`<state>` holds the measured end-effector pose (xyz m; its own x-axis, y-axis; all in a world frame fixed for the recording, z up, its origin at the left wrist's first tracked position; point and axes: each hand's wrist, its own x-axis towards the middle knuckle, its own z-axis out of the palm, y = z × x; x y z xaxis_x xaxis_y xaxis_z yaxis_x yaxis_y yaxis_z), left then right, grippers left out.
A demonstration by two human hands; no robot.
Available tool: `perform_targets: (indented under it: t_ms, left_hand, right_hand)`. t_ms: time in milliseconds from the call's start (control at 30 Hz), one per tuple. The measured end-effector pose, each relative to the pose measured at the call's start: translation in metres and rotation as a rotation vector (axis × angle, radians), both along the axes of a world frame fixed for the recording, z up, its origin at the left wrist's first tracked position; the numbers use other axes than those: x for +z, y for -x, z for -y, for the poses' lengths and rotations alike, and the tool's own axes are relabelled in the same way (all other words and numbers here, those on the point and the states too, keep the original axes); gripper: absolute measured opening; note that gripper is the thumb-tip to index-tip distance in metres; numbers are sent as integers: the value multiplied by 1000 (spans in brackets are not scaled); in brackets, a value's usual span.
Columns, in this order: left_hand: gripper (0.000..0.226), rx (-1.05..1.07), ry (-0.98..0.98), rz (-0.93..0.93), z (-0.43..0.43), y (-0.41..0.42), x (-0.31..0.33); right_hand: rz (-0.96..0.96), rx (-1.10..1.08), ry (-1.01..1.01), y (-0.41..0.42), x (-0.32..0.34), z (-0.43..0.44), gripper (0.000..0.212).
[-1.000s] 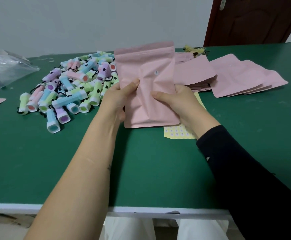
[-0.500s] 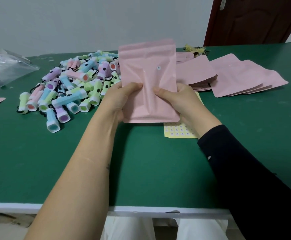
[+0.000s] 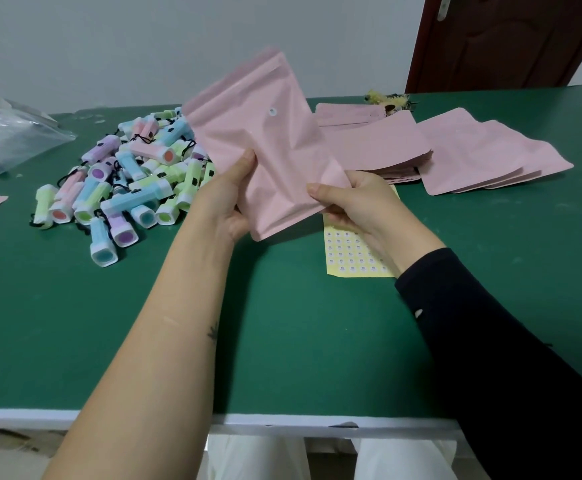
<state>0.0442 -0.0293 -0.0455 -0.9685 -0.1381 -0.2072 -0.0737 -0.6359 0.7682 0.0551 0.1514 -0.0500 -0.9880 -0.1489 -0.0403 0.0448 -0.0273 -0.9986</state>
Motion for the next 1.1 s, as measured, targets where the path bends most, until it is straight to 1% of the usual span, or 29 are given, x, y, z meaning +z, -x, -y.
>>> perform_targets:
  t_ms: [67, 133, 200, 267, 400, 567, 667, 800, 933, 1000, 1033, 1100]
  left_hand:
    - [12, -20, -44, 24, -2, -1, 0]
    - [14, -28, -78, 35, -3, -1, 1]
    - [16, -18, -97, 35, -5, 0, 1]
    - [15, -10, -112, 48, -6, -1, 1]
    - [18, -10, -93, 75, -8, -2, 1]
    - [15, -51, -13, 60, -7, -5, 2]
    - [14, -63, 31, 26, -7, -7, 1]
    - [20, -95, 36, 12, -9, -8, 1]
    - [24, -94, 20, 19, -10, -7, -1]
    - [23, -78, 13, 25, -10, -5, -1]
    - [22, -70, 10, 25, -10, -5, -1]
    - [21, -46, -2, 24, -10, -5, -2]
  right_hand:
    - [9, -38, 50, 1, -1, 2, 16]
    - [49, -57, 158, 3, -2, 1, 20]
    - [120, -11, 269, 4, -3, 0, 18]
    - [192, 42, 316, 5, -5, 3, 19]
    - [210, -15, 301, 6, -8, 10, 27]
    - [206, -62, 252, 8, -9, 10, 23]
    - [171, -95, 265, 9, -9, 11, 25]
    - [97, -175, 274, 7, -7, 10, 14]
    - [40, -245, 297, 5, -5, 11, 27]
    - [65, -232, 326, 5, -6, 13, 28]
    - [99, -199, 335, 4, -7, 14, 26]
    - [171, -124, 281, 4, -6, 15, 18]
